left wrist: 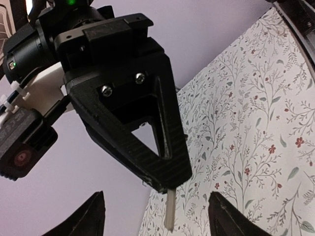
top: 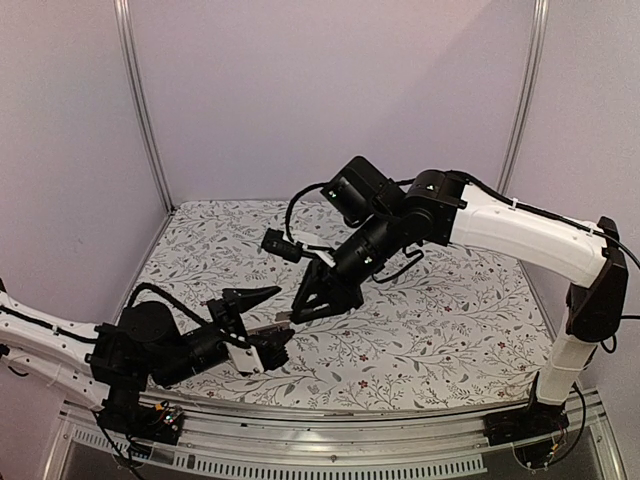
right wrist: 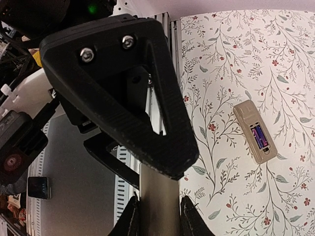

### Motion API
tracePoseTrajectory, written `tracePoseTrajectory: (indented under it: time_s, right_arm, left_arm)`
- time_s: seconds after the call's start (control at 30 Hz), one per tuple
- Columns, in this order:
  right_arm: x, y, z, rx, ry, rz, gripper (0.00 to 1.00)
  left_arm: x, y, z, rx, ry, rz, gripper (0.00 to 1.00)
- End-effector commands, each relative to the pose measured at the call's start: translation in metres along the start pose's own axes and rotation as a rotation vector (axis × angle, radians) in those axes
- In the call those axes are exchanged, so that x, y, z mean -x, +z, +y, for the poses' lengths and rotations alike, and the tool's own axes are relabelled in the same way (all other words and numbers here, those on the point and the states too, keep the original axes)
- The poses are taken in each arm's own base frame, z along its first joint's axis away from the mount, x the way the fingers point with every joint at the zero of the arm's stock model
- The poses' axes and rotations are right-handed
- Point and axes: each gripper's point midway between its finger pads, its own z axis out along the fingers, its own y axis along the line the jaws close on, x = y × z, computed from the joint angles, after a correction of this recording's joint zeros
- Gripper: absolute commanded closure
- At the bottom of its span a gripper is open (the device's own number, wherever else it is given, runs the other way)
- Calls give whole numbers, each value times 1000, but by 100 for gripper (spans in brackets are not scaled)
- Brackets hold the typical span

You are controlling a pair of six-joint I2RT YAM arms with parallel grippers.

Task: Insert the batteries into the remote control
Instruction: Move the remote control without the battery cover to the center of the board.

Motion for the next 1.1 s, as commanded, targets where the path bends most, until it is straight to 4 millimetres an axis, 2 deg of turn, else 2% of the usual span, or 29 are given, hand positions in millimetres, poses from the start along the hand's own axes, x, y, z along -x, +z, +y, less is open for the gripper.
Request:
tracePoseTrajectory:
  time_s: [0.0, 0.07, 0.13, 0.23, 0.33, 0.4, 0.5, 0.63, 0.77, 0.8, 0.93, 1.07]
  right_arm:
    - [0, -7, -7, -61, -1, 2, 94]
    - [-4, -7, -17, -114, -3, 6, 94]
    - [-9, -11, -32, -191, -1, 5, 95]
    - [-14, -27, -62, -315, 34, -32, 96]
    - [-22, -48, -92, -400, 93, -97, 96]
    - [-30, -60, -108, -451, 130, -129, 96]
    - [-38, -71, -123, -518, 161, -158, 96]
    - [-53, -76, -131, -543, 187, -168, 96]
    - [-59, -77, -126, -526, 174, -196, 96]
    - [-62, -77, -122, -511, 158, -214, 97]
    - [-65, -79, -114, -482, 132, -241, 97]
    - [-68, -77, -110, -461, 115, -239, 97]
  left_arm:
    - [2, -2, 0, -40, -198, 27, 24]
    - [-5, -2, 0, -74, -350, 63, 18]
    - [-20, 2, 4, -117, -576, 141, 18]
    - [-67, 1, 11, -130, -883, 323, 23]
    - [-109, -4, 1, -151, -1096, 442, 21]
    - [-134, -8, -12, -155, -1174, 532, 17]
    - [-163, -9, -32, -168, -1222, 672, 8]
    - [-173, 7, -65, -328, -1243, 754, 0]
    - [-205, 23, -92, -404, -1147, 918, 0]
    - [-219, 28, -98, -439, -1044, 992, 0]
    - [-227, 24, -110, -528, -950, 1008, 0]
    - [-225, 19, -123, -630, -959, 983, 0]
